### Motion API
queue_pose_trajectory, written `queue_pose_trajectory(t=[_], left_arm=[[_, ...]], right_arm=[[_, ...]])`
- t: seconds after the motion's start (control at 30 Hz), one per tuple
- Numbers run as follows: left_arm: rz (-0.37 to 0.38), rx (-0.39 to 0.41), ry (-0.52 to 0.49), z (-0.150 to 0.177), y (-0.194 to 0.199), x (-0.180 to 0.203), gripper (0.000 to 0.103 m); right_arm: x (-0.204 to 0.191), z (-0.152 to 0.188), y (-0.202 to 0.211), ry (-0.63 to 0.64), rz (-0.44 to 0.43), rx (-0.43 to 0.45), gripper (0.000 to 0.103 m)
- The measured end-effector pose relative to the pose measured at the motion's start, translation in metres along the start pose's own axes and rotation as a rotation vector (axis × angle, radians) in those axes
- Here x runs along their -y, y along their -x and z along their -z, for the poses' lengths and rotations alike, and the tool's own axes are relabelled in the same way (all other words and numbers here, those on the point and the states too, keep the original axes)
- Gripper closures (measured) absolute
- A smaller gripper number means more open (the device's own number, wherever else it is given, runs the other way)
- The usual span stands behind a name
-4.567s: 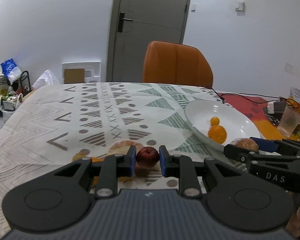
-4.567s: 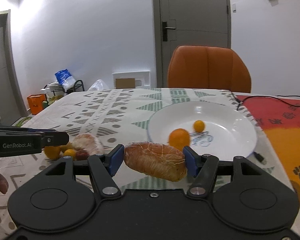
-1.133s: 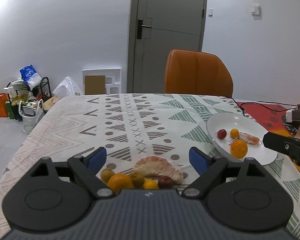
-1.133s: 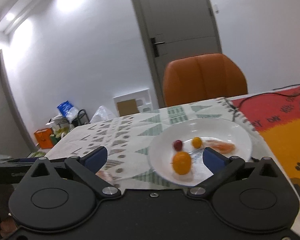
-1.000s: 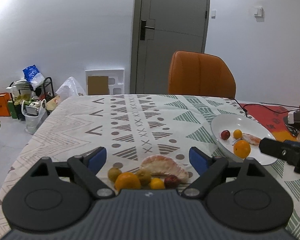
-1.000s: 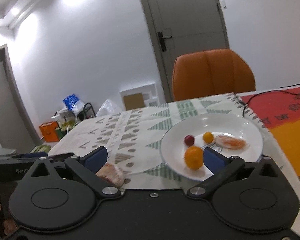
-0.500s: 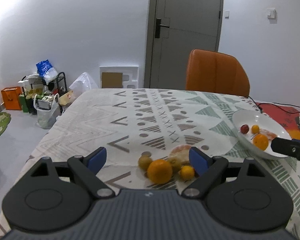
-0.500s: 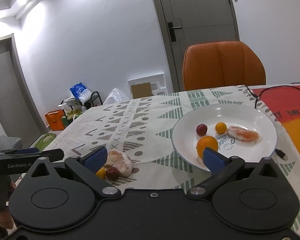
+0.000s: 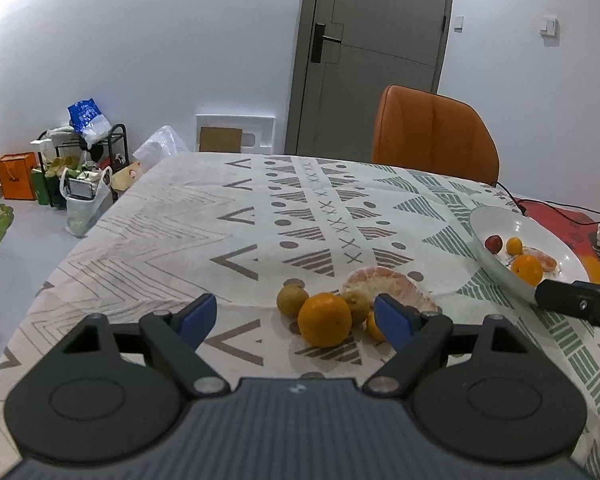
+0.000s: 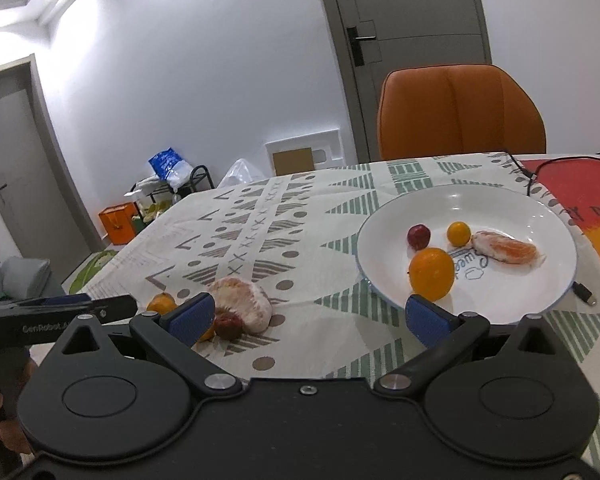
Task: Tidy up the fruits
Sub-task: 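Move both grippers back over the fruit pile, then grasp a large orange with the left gripper while the right gripper grasps a dark red plum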
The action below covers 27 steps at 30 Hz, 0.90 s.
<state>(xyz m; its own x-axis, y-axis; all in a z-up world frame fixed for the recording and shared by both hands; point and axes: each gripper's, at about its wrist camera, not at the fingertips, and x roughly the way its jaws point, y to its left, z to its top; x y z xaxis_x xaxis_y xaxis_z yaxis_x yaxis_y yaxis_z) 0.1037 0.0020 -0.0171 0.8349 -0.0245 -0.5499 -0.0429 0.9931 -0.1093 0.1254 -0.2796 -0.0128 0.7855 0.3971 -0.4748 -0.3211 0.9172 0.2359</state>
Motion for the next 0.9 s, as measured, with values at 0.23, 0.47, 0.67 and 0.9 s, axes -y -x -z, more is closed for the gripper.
queue_pose_trajectory(t=[0.23, 0.47, 0.67, 0.9], left_arm=[[0.02, -0.024, 0.01, 0.002, -0.013, 0.001, 0.031], [0.057, -0.049, 0.018, 0.006, -0.028, 0.005, 0.04], [0.079, -0.073, 0.01, 0.009, -0.043, 0.008, 0.065], [0.112, -0.069, 0.033, 0.01, -0.041, 0.0, 0.068]], right_arm=[[-0.007, 0.004, -0.012, 0.02, -0.025, -0.022, 0.005], [-0.018, 0.007, -0.027, 0.051, -0.056, -0.045, 0.013], [-0.026, 0.008, -0.038, 0.065, -0.084, -0.064, 0.023], [-0.038, 0.011, -0.05, 0.088, -0.11, -0.082, 0.029]])
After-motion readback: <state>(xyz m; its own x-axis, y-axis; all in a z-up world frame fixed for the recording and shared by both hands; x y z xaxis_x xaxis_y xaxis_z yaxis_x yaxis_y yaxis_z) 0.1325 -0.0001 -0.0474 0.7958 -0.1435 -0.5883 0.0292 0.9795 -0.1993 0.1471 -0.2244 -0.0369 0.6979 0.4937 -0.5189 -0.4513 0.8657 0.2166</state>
